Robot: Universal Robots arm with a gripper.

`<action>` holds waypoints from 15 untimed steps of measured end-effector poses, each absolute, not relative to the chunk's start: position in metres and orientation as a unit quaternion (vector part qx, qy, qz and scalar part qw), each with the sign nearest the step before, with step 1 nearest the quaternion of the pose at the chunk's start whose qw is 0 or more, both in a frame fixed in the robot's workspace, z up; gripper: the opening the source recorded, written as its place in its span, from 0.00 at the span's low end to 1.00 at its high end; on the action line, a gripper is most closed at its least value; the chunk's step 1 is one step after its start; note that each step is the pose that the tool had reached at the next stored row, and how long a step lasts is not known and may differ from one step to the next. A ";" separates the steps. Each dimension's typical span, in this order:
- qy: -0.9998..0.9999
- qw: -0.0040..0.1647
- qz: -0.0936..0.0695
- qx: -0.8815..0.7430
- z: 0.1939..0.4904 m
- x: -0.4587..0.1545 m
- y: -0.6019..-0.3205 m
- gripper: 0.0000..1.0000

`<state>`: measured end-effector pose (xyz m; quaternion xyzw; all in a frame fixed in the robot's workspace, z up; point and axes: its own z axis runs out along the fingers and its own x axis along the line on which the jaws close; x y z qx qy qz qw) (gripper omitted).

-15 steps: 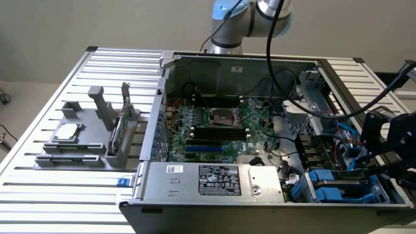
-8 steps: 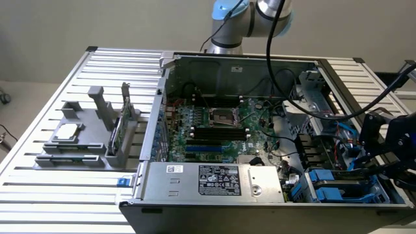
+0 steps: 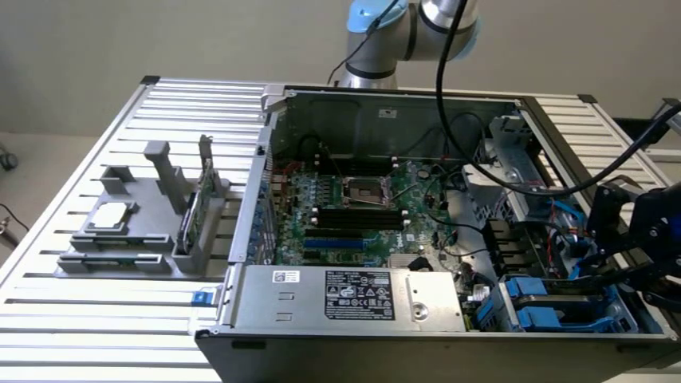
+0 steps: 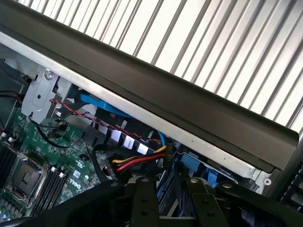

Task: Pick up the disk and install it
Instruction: 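Insert the first disk wire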

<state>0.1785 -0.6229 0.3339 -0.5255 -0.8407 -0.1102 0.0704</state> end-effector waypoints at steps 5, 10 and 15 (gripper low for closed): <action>-0.841 0.071 -0.111 -0.526 0.333 0.181 -0.622 0.29; -0.841 0.071 -0.111 -0.526 0.332 0.183 -0.622 0.29; -0.840 0.071 -0.111 -0.527 0.331 0.183 -0.622 0.27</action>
